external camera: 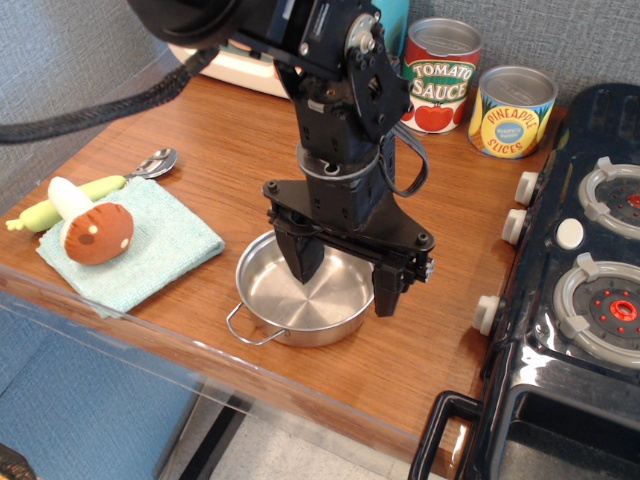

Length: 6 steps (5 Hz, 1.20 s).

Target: Put mushroom in pot, laying down.

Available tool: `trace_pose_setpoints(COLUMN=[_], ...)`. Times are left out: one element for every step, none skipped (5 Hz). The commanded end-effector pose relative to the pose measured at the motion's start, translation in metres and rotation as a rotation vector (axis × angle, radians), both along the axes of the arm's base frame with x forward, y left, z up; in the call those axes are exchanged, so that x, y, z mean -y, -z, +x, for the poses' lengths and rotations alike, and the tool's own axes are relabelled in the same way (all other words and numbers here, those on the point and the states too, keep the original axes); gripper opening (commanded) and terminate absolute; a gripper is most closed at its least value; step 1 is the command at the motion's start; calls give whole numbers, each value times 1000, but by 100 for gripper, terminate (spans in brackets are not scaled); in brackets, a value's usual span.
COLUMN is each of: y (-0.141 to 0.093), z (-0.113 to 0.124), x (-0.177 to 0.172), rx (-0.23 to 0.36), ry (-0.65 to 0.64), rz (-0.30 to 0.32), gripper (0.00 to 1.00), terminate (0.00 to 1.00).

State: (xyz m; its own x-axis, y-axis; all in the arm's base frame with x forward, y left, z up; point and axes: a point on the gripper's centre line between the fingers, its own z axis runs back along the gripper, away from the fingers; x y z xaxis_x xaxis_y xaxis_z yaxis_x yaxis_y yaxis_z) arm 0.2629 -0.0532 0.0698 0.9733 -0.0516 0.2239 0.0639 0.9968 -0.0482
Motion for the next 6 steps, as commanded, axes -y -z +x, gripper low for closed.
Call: trace_pose_setpoints(y=[0,-14,-25,-42,-48,-36], z=[0,0,2,0,-8,-8], x=[0,-37,-74,-109,-151,-185], rx=[0,32,42,56,42,-1], ry=[0,-78,-145,-195,-196,-231], rz=[0,20,41,112,168,185], gripper=[100,100,100,100,100,100], terminate=[0,0,0,0,0,0])
